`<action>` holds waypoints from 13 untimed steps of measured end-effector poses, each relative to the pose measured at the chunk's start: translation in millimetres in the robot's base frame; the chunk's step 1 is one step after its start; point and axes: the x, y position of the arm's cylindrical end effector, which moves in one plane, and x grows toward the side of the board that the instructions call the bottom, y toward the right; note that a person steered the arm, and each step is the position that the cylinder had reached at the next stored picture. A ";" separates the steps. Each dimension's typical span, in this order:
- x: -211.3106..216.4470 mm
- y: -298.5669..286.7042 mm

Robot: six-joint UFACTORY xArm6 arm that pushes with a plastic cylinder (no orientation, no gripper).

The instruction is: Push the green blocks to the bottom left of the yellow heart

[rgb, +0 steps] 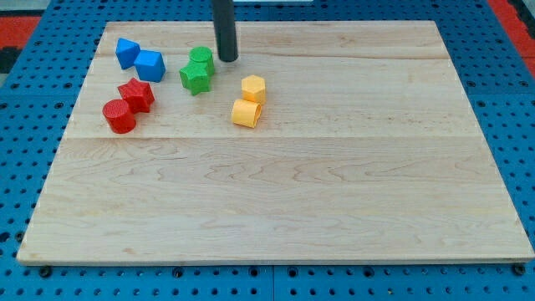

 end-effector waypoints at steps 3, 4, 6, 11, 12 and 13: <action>27.0 -40.9; 41.8 -49.1; -1.4 -57.8; 154.5 -73.3; 97.8 -58.7; 57.2 3.5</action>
